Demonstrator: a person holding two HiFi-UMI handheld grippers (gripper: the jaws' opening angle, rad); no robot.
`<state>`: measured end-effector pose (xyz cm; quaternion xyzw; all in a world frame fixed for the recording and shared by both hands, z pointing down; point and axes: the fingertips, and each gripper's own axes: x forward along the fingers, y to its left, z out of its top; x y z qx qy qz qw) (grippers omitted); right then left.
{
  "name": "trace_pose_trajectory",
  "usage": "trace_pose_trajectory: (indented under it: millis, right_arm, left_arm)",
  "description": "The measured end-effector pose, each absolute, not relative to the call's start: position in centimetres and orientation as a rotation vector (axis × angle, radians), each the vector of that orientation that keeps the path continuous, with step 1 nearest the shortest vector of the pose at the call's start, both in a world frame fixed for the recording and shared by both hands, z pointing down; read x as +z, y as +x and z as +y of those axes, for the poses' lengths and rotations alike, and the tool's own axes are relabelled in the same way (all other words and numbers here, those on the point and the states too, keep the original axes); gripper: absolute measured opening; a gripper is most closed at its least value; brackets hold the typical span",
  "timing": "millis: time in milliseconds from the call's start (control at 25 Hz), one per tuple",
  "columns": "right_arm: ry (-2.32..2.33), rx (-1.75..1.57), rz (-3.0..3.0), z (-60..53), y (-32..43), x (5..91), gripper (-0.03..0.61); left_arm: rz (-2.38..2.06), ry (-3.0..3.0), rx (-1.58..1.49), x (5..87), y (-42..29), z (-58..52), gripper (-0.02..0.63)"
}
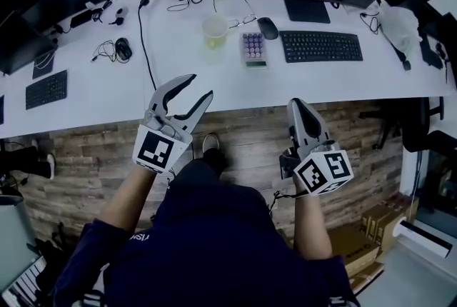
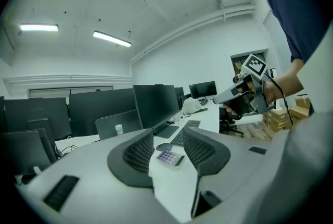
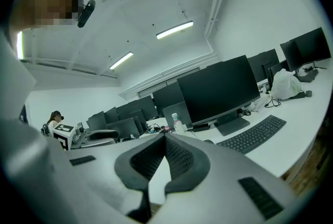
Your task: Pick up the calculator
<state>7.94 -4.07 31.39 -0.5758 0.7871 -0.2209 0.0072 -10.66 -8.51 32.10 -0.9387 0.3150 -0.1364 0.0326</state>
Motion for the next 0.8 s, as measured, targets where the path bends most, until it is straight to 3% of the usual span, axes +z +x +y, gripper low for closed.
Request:
trace_pose_trajectory:
  millis: [800]
  right_arm:
    - [-1.842, -0.698, 2.459, -11.1, 7.6, 32.4, 0.003]
  left_arm:
    - [0.859, -2.902, -0.443, 34.2, -10.2, -14.2, 0.196]
